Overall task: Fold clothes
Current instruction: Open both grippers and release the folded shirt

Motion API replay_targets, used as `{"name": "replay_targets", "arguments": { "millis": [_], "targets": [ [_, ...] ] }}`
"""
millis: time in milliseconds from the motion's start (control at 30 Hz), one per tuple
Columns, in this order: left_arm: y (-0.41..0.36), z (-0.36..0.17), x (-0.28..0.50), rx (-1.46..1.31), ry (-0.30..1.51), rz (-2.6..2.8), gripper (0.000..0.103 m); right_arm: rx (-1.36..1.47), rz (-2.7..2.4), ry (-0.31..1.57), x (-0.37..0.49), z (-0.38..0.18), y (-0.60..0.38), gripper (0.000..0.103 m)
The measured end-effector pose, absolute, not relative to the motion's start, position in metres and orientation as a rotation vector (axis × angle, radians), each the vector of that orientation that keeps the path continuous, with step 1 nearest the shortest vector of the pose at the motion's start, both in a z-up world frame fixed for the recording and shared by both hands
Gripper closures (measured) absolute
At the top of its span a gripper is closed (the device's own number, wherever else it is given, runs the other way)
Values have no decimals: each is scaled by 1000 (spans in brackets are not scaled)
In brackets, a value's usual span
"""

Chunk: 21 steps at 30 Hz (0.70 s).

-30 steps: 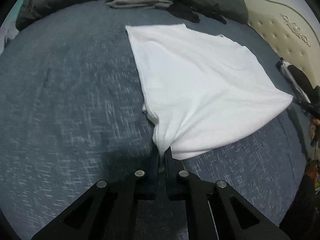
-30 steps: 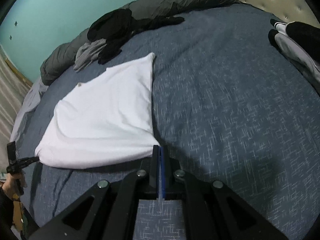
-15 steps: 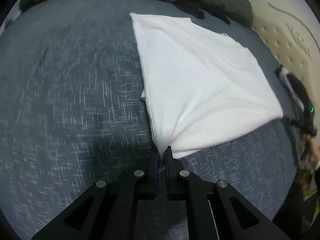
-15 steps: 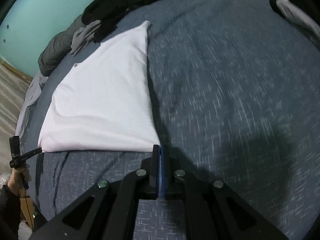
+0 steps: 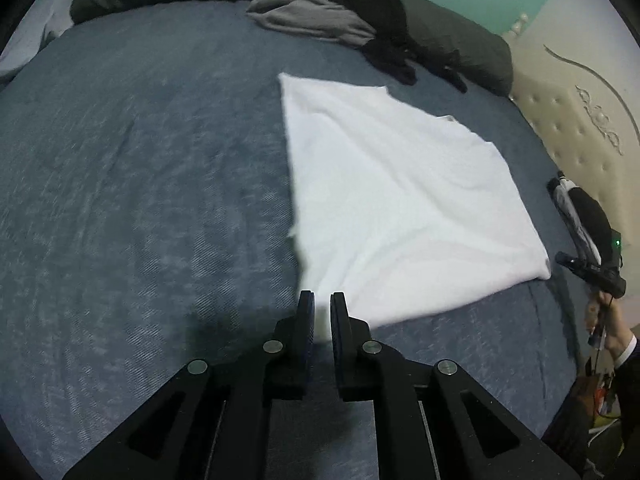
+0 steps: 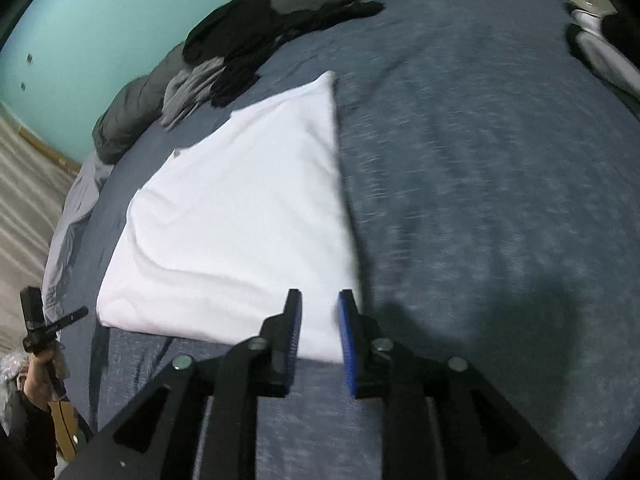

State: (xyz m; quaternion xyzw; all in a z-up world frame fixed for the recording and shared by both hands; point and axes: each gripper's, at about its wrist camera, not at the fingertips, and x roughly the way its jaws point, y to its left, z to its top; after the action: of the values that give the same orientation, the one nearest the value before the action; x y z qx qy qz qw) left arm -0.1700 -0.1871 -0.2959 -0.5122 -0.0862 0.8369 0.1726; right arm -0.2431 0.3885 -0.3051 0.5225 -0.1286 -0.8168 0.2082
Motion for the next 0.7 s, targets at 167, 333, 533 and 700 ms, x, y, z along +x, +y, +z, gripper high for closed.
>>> {"name": "replay_targets", "arguments": {
  "millis": [167, 333, 533, 700],
  "targets": [
    [-151, -312, -186, -1437, -316, 2364, 94, 1547, -2218, -260, -250, -330, 360, 85],
    [-144, -335, -186, -1488, -295, 2398, 94, 1594, -2221, -281, -255, -341, 373, 85],
    [-138, -344, -183, -1471, -281, 2451, 94, 1523, -2286, -275, -262, -317, 380, 85],
    [-136, -351, -185, -1486, -286, 2457, 93, 1485, -2300, -259, -289, -302, 361, 85]
  ]
}}
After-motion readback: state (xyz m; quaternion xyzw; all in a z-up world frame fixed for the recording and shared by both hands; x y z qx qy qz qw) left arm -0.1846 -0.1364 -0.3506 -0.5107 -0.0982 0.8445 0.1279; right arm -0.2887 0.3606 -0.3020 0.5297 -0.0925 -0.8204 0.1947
